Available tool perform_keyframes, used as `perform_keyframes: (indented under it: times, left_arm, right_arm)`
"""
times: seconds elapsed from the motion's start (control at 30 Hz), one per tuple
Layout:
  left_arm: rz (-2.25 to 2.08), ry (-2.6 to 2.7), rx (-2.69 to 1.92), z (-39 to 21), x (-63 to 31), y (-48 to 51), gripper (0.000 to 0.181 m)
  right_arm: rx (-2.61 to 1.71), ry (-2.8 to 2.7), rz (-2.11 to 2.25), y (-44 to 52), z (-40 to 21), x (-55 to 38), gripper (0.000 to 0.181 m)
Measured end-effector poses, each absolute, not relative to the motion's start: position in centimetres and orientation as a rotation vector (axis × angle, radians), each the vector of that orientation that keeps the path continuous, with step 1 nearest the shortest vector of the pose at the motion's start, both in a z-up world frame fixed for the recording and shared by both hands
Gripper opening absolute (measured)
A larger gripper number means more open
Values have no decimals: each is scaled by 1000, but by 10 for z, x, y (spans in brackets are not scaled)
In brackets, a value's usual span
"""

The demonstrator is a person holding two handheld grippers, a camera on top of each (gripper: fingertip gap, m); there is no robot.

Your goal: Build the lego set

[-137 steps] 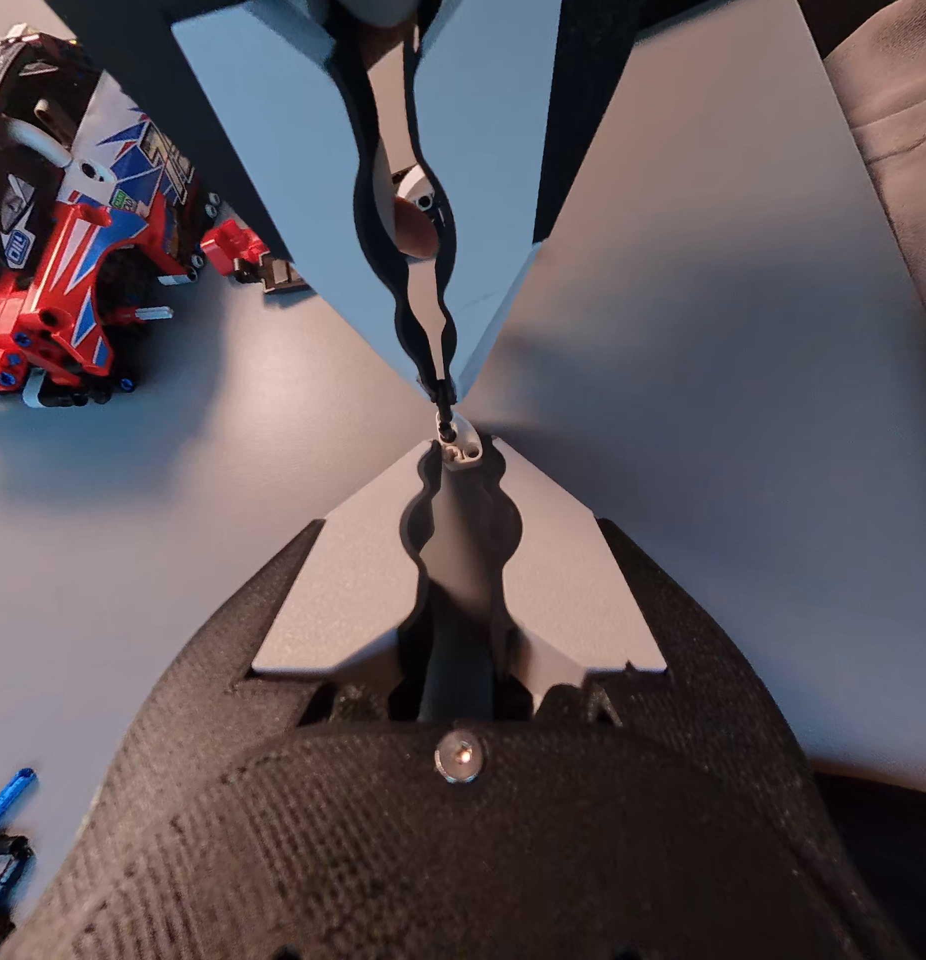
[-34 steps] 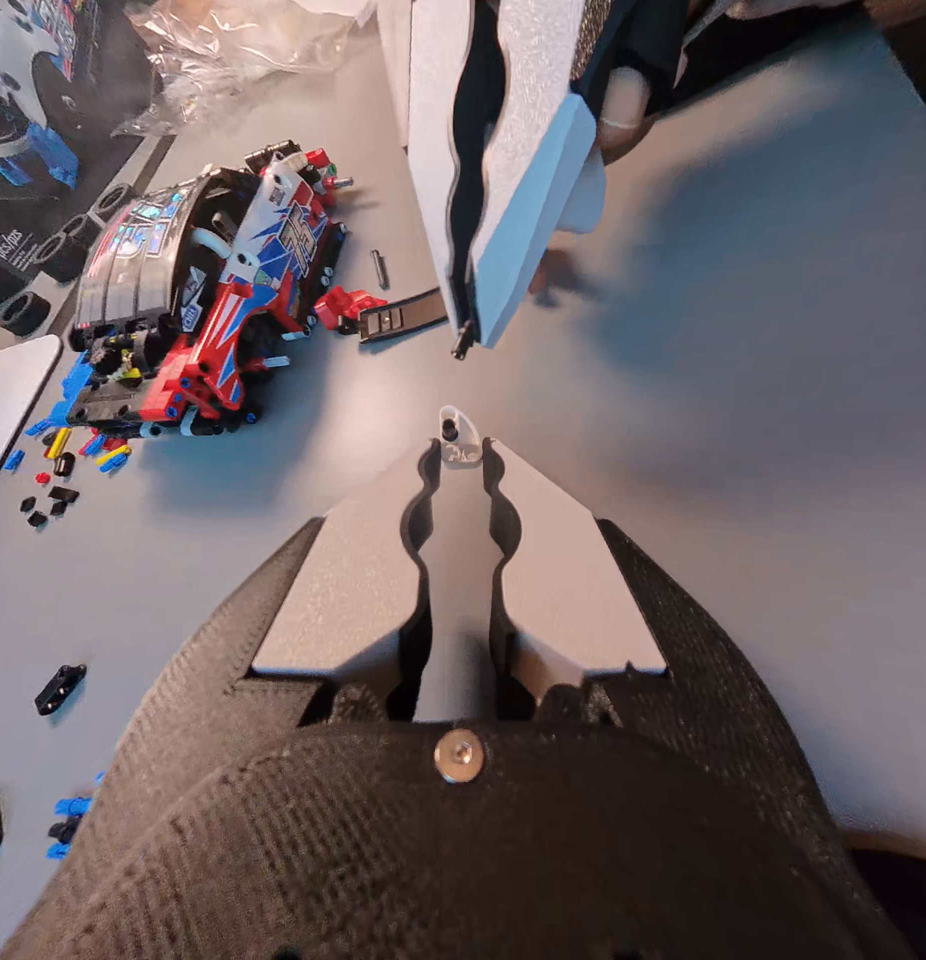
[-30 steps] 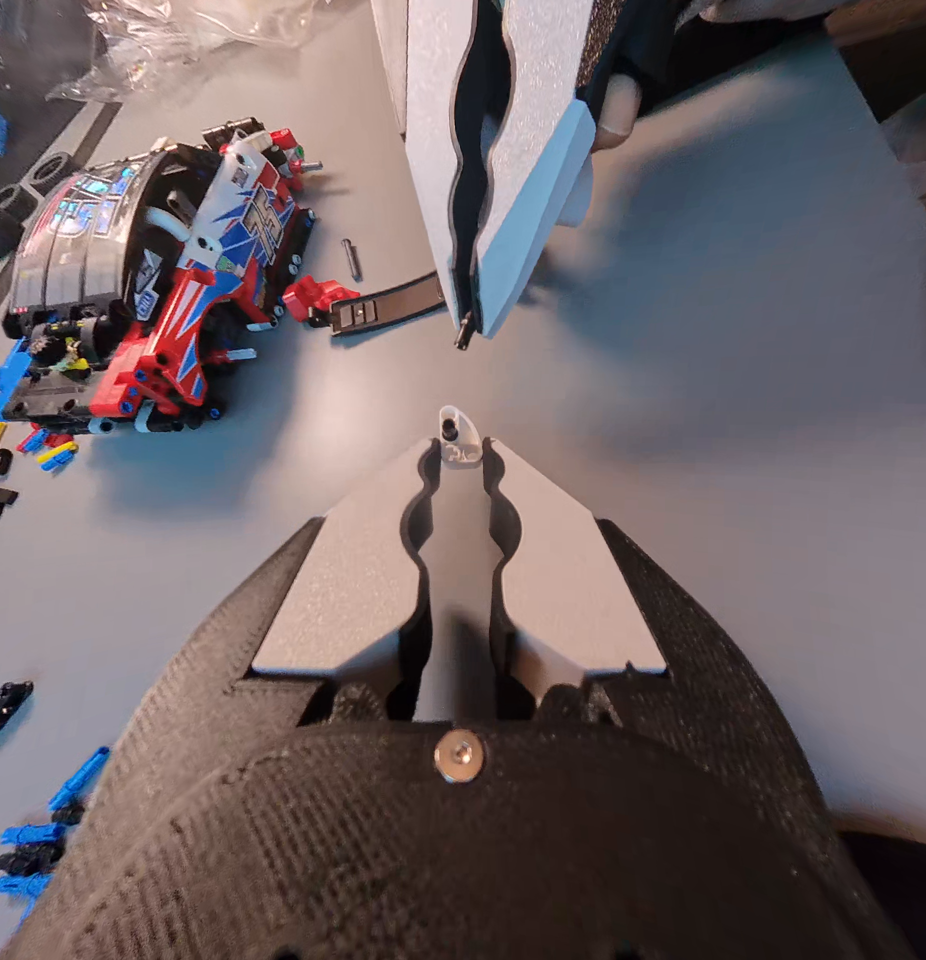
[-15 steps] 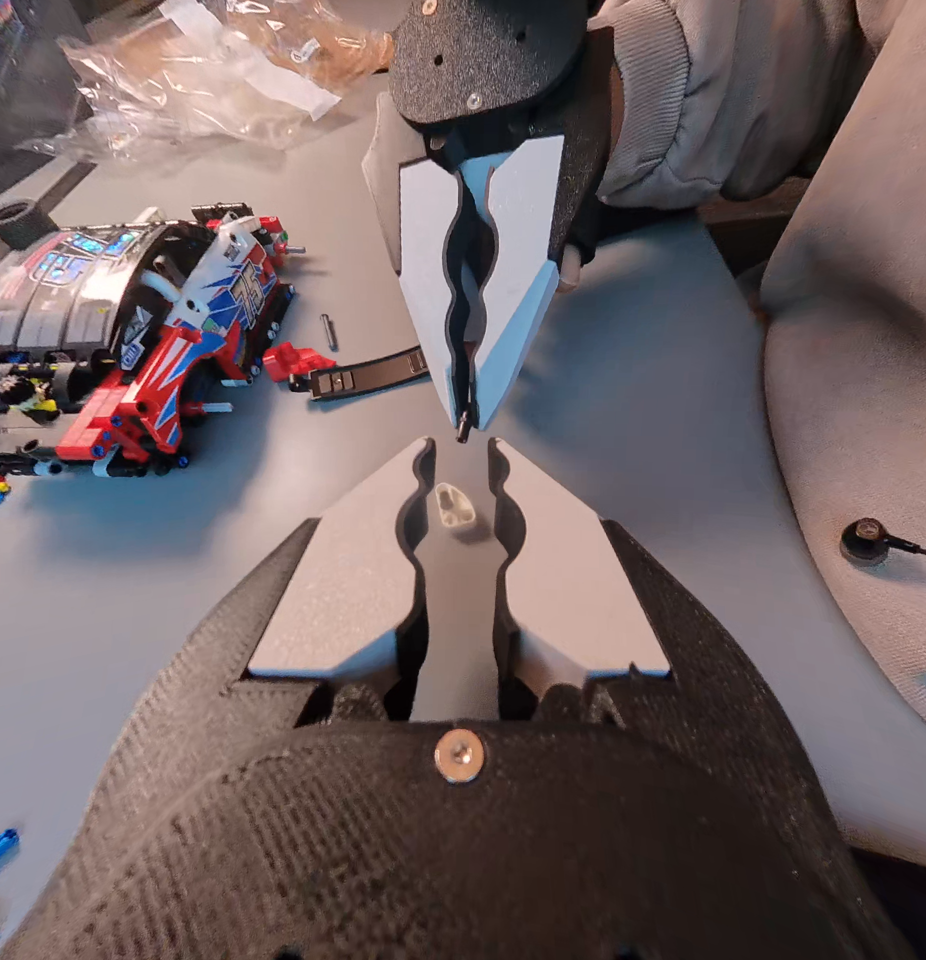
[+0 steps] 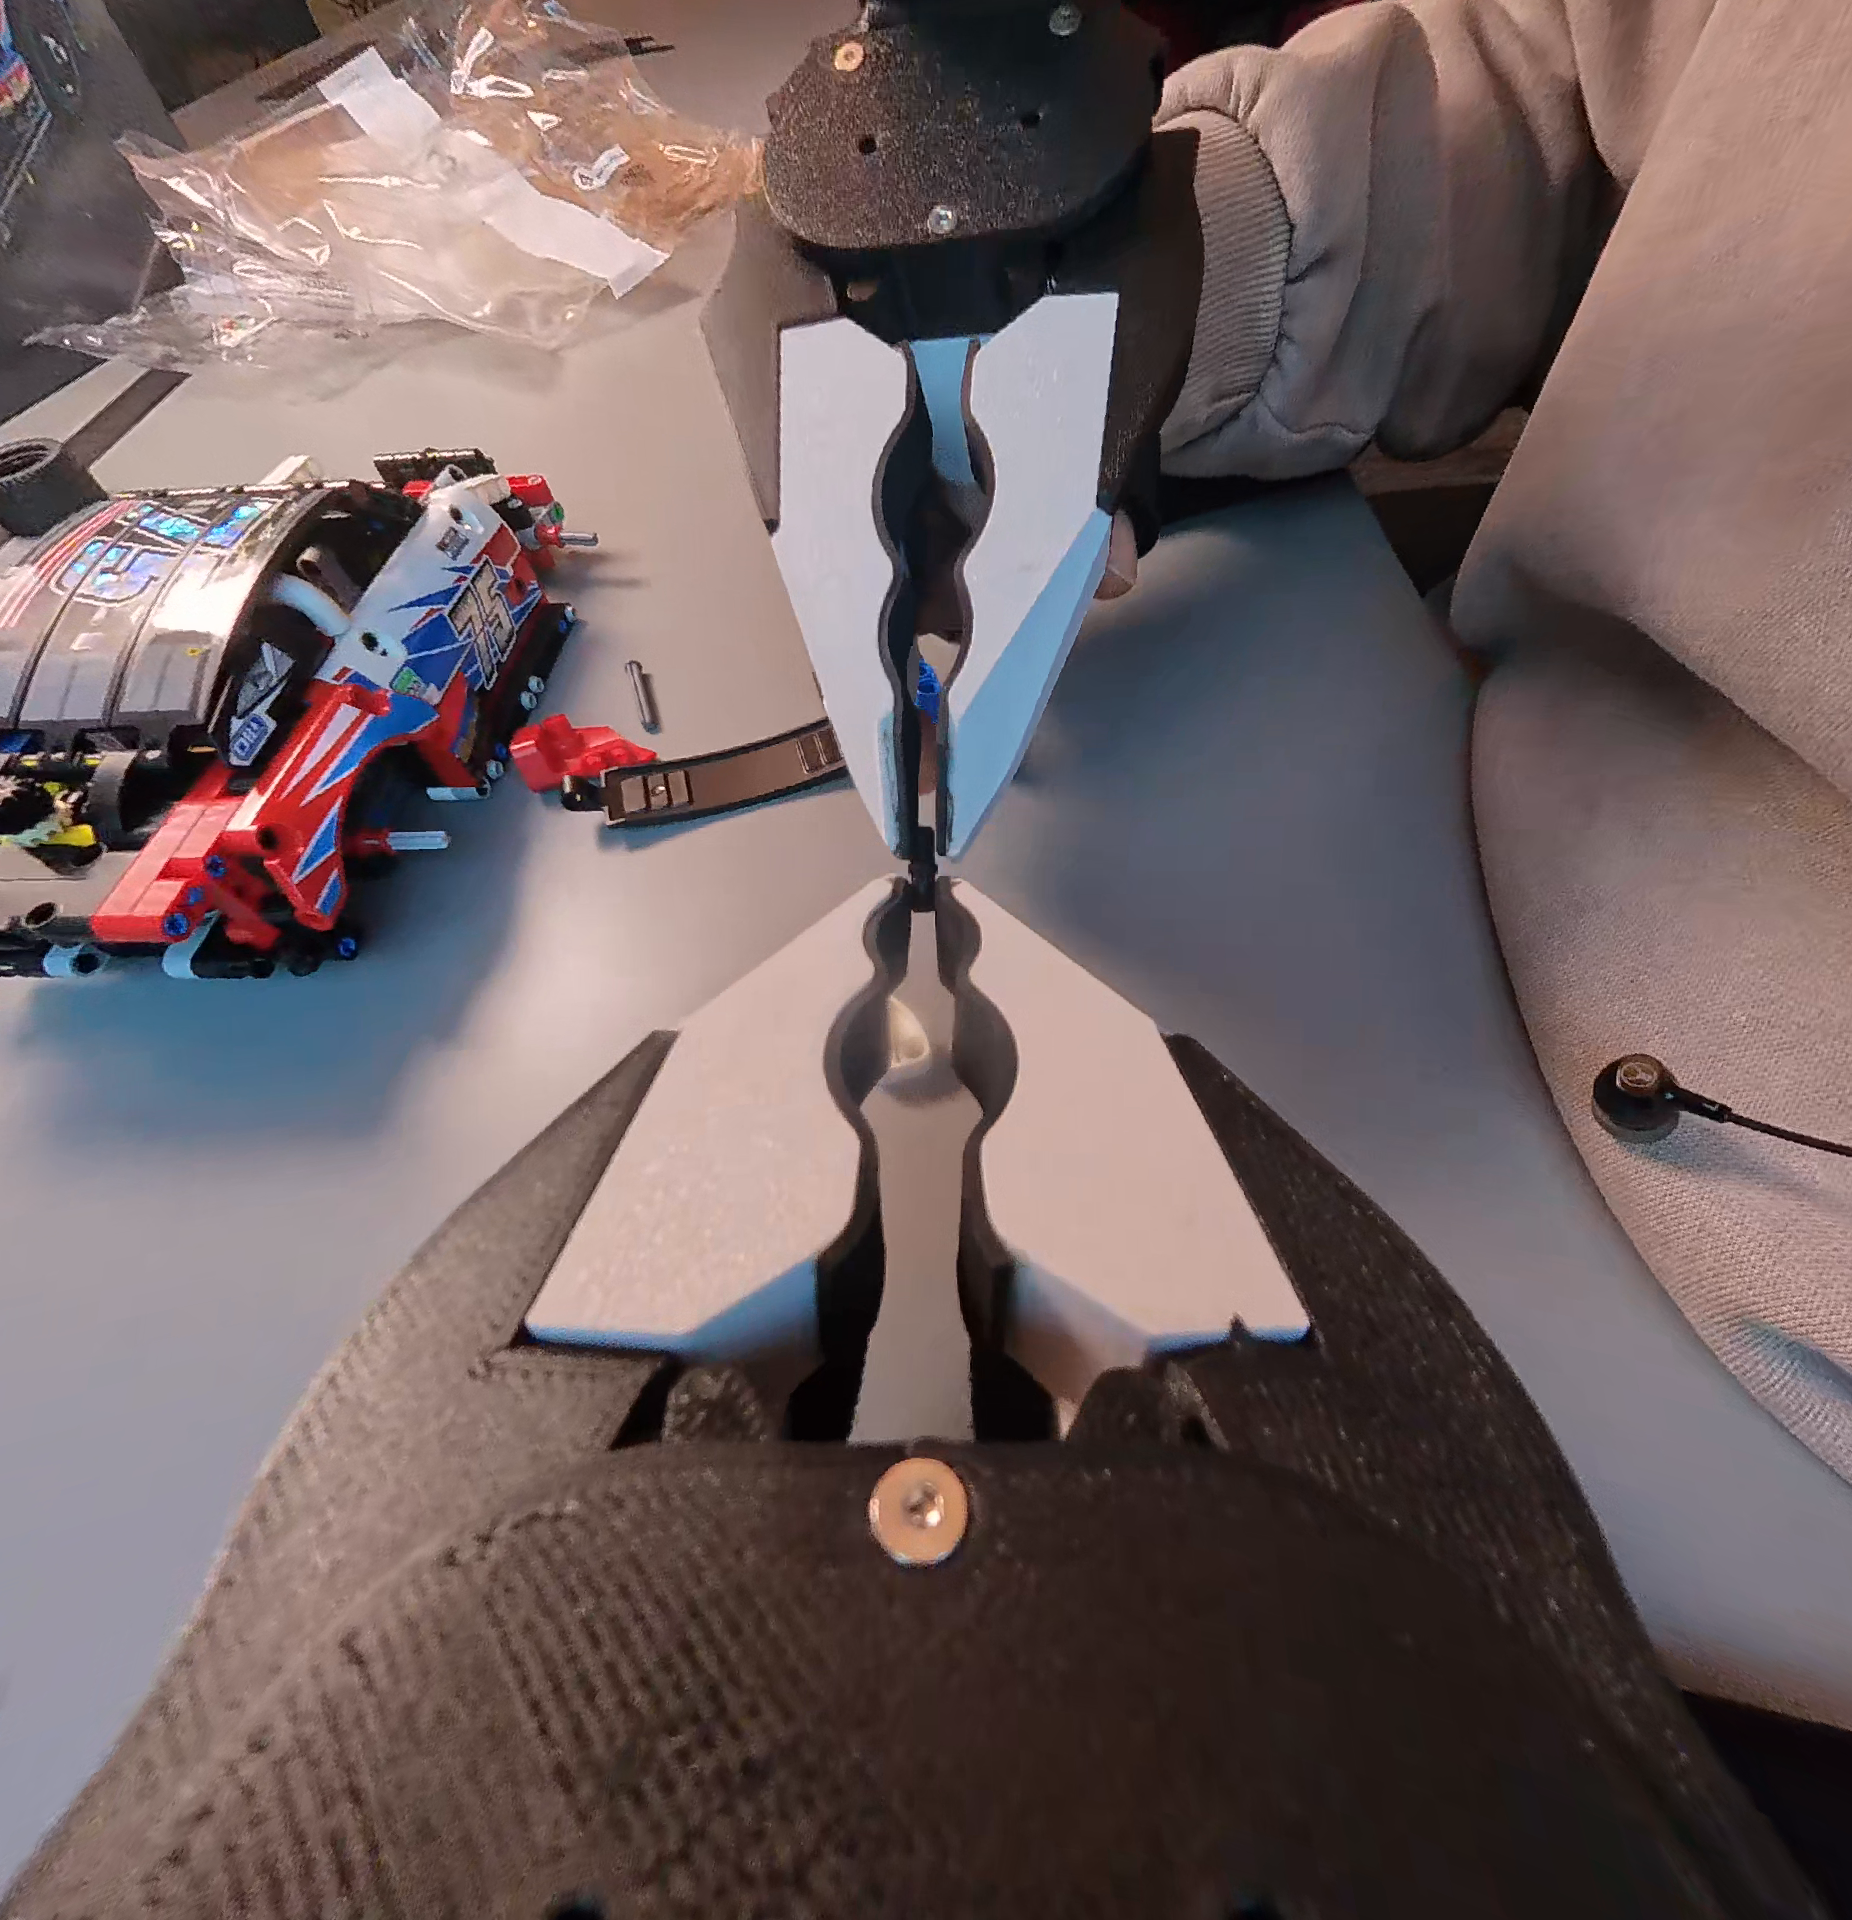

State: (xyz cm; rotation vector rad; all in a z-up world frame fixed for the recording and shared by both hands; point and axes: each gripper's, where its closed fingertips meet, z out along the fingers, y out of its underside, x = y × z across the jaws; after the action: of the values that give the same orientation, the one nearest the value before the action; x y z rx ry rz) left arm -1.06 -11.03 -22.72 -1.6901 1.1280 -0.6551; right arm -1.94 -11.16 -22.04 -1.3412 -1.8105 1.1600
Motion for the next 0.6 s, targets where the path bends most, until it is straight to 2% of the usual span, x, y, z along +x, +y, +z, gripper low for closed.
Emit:
perform_keyframes:
  times: [0.33,0.6]
  left_arm:
    - [-702,1061,-1630,-210,-13,-110,2]
    - [-704,1059,-1619,-209,-12,-111,2]
  right_arm:
    - [-1274,-1791,1135,-108,-212,-19,8]
    - [-1244,-1780,1163,-112,-208,-20,3]
